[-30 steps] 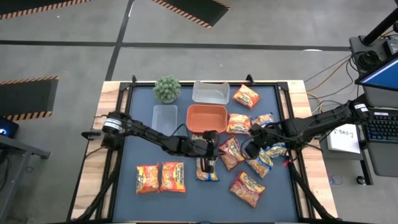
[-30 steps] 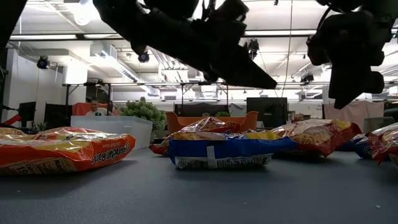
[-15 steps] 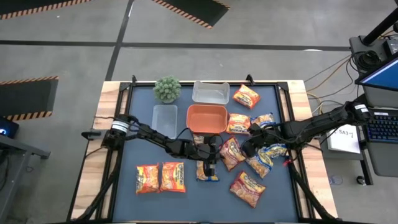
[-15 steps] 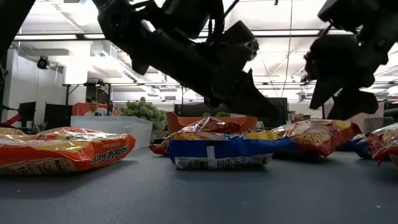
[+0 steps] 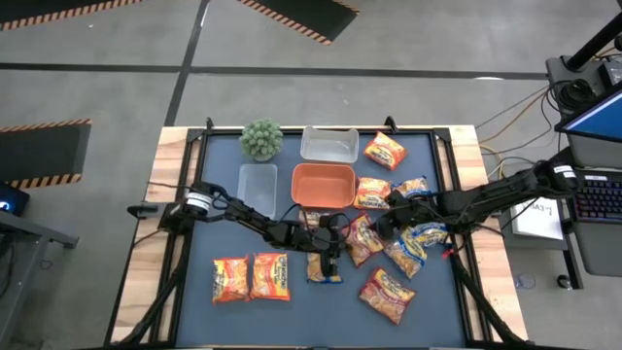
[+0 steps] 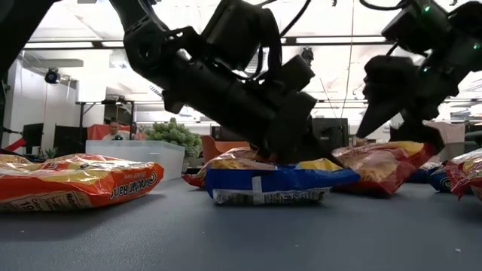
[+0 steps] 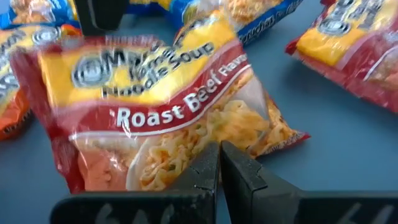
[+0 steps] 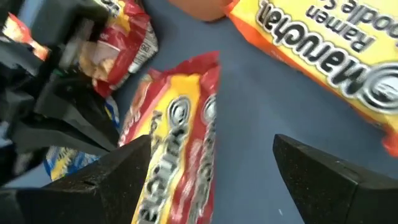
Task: Sort Maruchan noodles
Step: Put the middle right red noodle pack into the orange bin
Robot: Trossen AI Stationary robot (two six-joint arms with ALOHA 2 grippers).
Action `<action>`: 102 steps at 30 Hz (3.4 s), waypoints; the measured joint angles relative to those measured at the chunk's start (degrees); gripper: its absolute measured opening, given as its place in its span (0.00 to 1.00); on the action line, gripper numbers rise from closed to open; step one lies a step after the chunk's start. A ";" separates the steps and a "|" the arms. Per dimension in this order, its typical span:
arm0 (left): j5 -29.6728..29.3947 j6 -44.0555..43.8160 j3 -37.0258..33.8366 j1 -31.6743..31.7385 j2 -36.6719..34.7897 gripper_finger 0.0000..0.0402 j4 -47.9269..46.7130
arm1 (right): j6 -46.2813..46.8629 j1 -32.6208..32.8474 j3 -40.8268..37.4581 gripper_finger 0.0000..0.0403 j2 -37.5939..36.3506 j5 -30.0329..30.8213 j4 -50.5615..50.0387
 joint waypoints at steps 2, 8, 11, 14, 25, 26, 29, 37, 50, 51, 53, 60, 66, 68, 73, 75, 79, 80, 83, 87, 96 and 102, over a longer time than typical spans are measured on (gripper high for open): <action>-0.10 -0.17 0.02 -0.02 0.01 0.00 -0.91 | 0.05 -0.21 -0.86 0.81 2.02 -0.16 3.46; -0.16 -0.29 0.04 0.00 0.01 0.00 -1.77 | -1.21 -0.25 -0.44 0.81 7.91 -2.38 10.93; -0.21 -0.28 0.04 0.03 0.01 0.00 -2.12 | -2.01 -0.25 0.74 0.81 11.31 -4.82 15.37; -0.23 -0.20 0.04 0.09 0.01 0.00 -2.16 | -2.89 -0.25 2.70 0.80 14.55 -5.03 15.90; -0.23 -0.07 0.02 0.07 0.01 0.00 -2.33 | -3.81 -0.27 6.12 0.53 21.17 -6.44 16.46; -0.22 -0.05 0.02 0.07 0.01 0.00 -2.33 | -3.81 -0.27 6.12 0.51 21.38 -6.67 16.74; -0.21 0.15 0.00 0.07 0.01 0.00 -2.33 | -3.79 -0.31 6.12 0.45 21.40 -7.13 16.89; -0.14 0.15 -0.04 0.00 0.01 0.00 -2.36 | -3.87 -0.27 6.10 0.23 20.06 -7.54 16.72; 1.26 2.95 -0.20 0.02 -4.64 0.00 -7.14 | -6.40 -0.23 6.08 0.07 12.82 -7.75 16.69; 1.26 3.52 -0.20 0.02 -5.89 0.00 -8.69 | -6.42 -0.23 6.08 0.07 11.82 -7.70 16.44; 1.24 4.60 -0.20 0.02 -8.52 0.00 -12.26 | -6.69 -0.21 6.08 0.07 9.83 -7.59 16.22; -2.65 11.67 -0.20 -0.18 -18.52 0.00 -23.87 | -10.49 0.55 6.08 0.07 2.81 -5.14 16.60; -2.85 17.85 -2.67 -0.15 -27.86 0.00 -29.97 | -15.42 2.60 6.05 0.07 -1.45 0.82 19.87; -2.89 19.01 -4.01 -0.15 -31.47 0.00 -29.91 | -17.30 3.28 6.05 0.07 -1.90 3.02 23.18; -3.13 19.58 -8.45 -0.15 -40.53 0.00 -28.69 | -22.66 4.52 6.08 0.06 -1.21 8.15 32.09; -3.16 19.51 -10.66 -0.15 -44.19 0.00 -27.20 | -24.54 4.43 6.08 0.06 -0.36 10.09 35.53; -6.18 19.71 -16.11 -0.17 -51.45 0.00 -25.80 | -27.31 4.43 6.83 0.06 2.10 15.44 39.49; -8.46 19.71 -17.53 -0.19 -53.15 0.00 -25.70 | -27.93 4.43 7.69 0.06 2.86 16.54 39.44; -16.29 19.73 -22.24 -0.15 -58.59 0.00 -25.66 | -30.81 4.43 11.50 0.06 6.46 19.47 39.60; -24.48 18.36 -28.00 -0.15 -65.62 0.00 -24.52 | -35.74 4.45 18.49 0.06 13.38 26.00 39.26; -35.70 14.10 -33.10 -0.11 -75.98 0.00 -22.67 | -48.58 4.19 35.66 0.07 33.58 56.96 39.16; -35.70 13.96 -33.51 -0.11 -76.89 0.00 -22.93 | -52.31 3.70 46.10 0.07 45.87 67.29 39.22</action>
